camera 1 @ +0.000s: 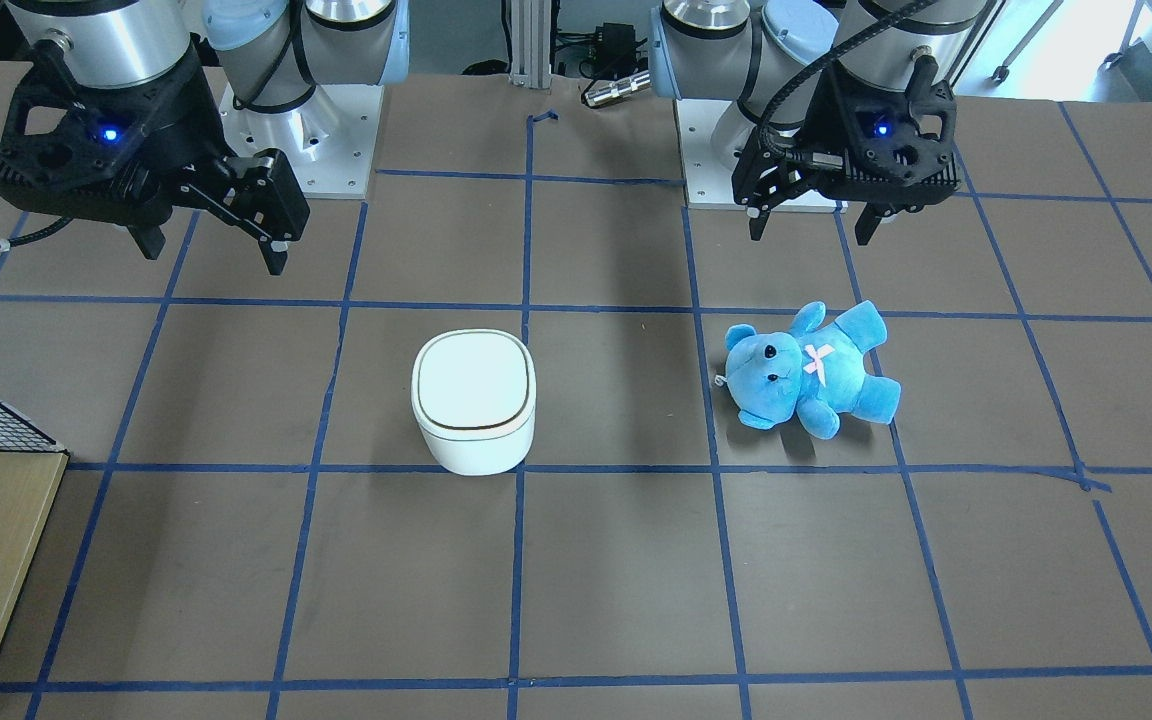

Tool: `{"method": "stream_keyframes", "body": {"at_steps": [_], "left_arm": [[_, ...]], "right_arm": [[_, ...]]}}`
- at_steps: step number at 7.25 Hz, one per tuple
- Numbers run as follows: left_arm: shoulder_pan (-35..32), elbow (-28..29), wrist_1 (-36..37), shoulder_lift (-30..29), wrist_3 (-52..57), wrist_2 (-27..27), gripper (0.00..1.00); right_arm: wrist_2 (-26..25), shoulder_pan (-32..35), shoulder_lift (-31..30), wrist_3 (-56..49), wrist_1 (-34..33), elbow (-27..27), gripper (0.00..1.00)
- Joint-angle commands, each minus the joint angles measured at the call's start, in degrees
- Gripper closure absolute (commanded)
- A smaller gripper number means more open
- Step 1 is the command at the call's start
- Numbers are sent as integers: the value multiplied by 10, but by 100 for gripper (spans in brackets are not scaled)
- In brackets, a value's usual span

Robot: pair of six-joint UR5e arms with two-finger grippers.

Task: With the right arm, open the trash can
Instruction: 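Move the right gripper toward the white trash can lid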

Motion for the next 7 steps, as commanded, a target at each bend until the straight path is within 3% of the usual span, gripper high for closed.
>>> {"method": "stream_keyframes", "body": {"at_steps": [1, 3, 4, 5, 6, 7], "left_arm": [[0, 0, 0, 0, 1, 0, 0], [0, 0, 0, 0, 0, 0, 0], [0, 0, 0, 0, 1, 0, 0], [0, 0, 0, 0, 0, 0, 0], [0, 0, 0, 0, 1, 0, 0], [0, 0, 0, 0, 0, 0, 0]], "right_arm": [[10, 1, 0, -1, -9, 1, 0], [10, 1, 3, 1, -10, 3, 0], [10, 5, 6, 0, -12, 5, 38], [9, 35, 17, 8, -32, 14, 91], [2, 80, 30, 23, -63, 36, 100], [3, 104, 48, 58, -132, 75, 100]]}}
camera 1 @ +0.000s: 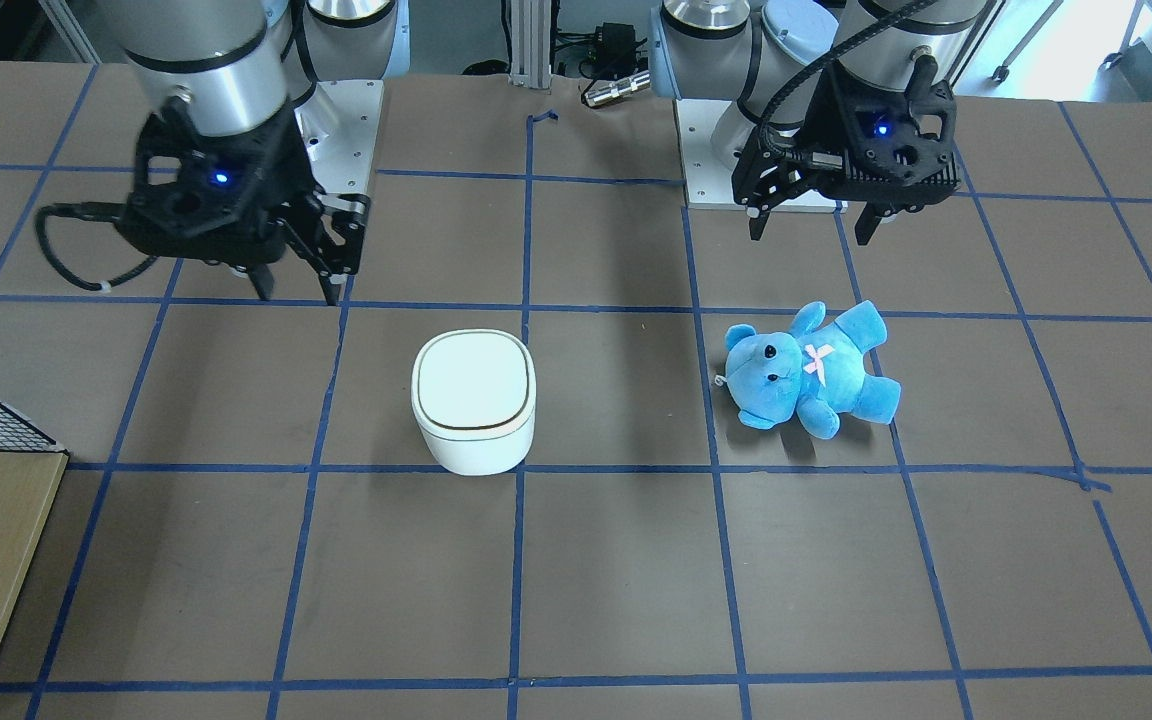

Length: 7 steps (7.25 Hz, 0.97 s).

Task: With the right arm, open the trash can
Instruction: 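Move the right gripper toward the white trash can lid, then lower the right gripper onto the lid's edge farthest from the robot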

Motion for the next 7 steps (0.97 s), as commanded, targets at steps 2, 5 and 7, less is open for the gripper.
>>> {"method": "stream_keyframes", "body": {"at_steps": [2, 5, 7], "left_arm": [[0, 0, 0, 0, 0, 0, 0], [0, 0, 1, 0, 0, 0, 0], [0, 0, 0, 0, 0, 0, 0]], "right_arm": [[6, 42, 33, 48, -162, 128, 100], [37, 51, 38, 57, -187, 168, 100], [38, 68, 59, 65, -203, 168, 100]]}}
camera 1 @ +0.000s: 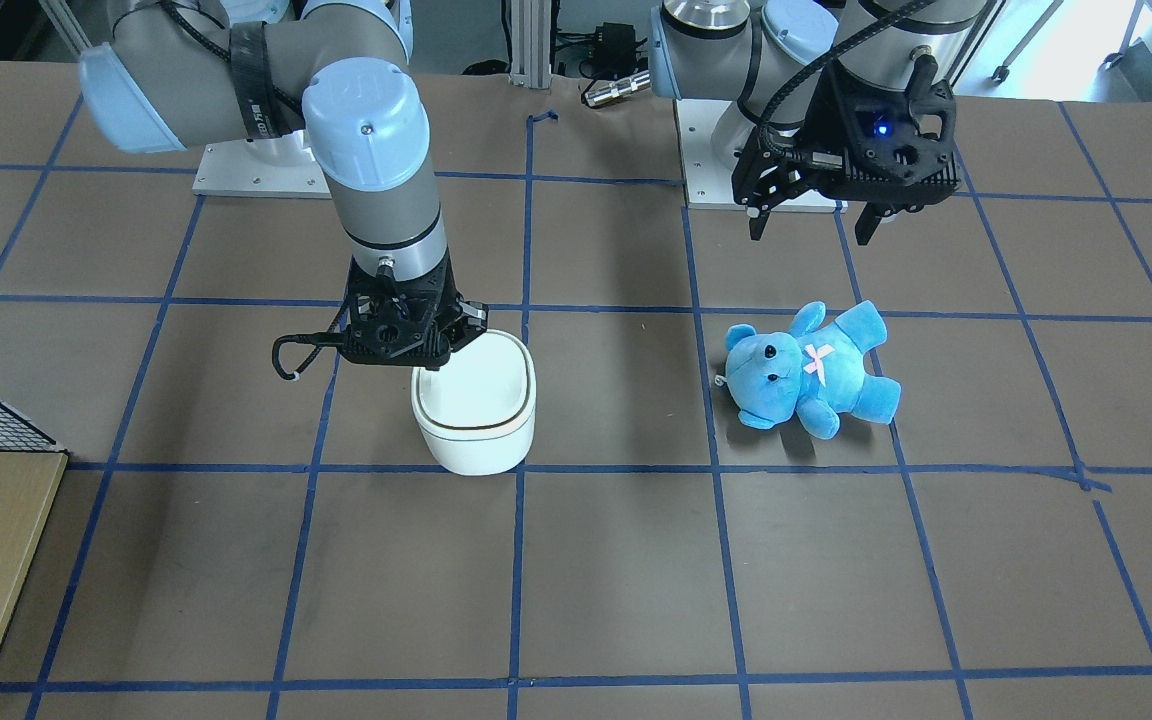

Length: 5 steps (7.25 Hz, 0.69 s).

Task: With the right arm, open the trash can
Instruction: 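Lower the right gripper onto the lid's edge farthest from the robot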

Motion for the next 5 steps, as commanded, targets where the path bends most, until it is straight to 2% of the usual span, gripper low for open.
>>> {"method": "stream_keyframes", "body": {"at_steps": [1, 5], "left_arm": [[0, 0, 0, 0, -1, 0, 0], [0, 0, 0, 0, -1, 0, 0]], "right_arm": [[5, 9, 13, 4, -12, 2, 100], [5, 9, 24, 4, -9, 5, 100]]}}
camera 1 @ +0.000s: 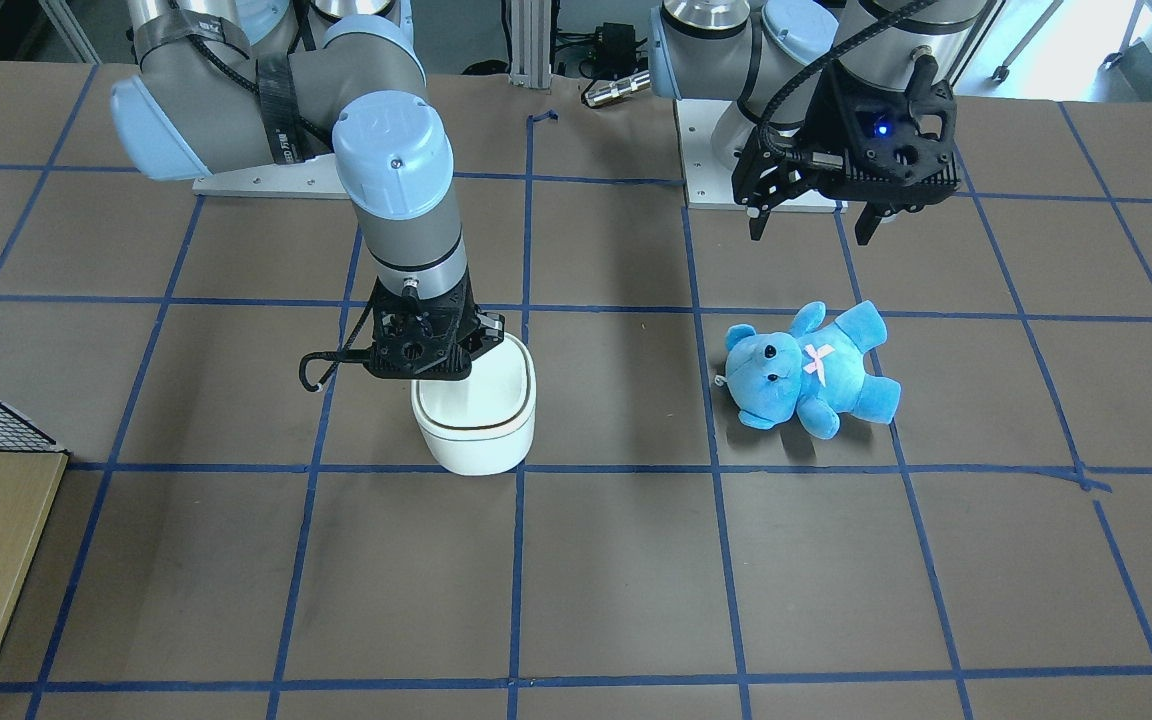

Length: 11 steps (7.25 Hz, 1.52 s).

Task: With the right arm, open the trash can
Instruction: 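Lift the lid upward with the right gripper, flipping it open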

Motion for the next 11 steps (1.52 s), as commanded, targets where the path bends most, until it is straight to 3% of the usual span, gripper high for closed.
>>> {"method": "stream_keyframes", "body": {"at_steps": [1, 2, 3, 4, 5, 8, 11], "left_arm": [[0, 0, 0, 0, 1, 0, 0], [0, 0, 0, 0, 0, 0, 0], [0, 0, 0, 0, 1, 0, 0], [0, 0, 0, 0, 0, 0, 0], [0, 0, 0, 0, 0, 0, 0], [0, 0, 0, 0, 1, 0, 0], [0, 0, 0, 0, 1, 0, 0]], "right_arm": [[0, 0, 5, 0, 0, 2, 100], [-1, 0, 4, 0, 0, 1, 100], [-7, -1, -4, 0, 5, -9, 83], [-4, -1, -30, -1, 6, -27, 20], [-3, -6, -51, -3, 37, -55, 0], [-21, -49, -66, -14, 191, -186, 0], [-24, -143, -82, -124, 229, -216, 0]]}}
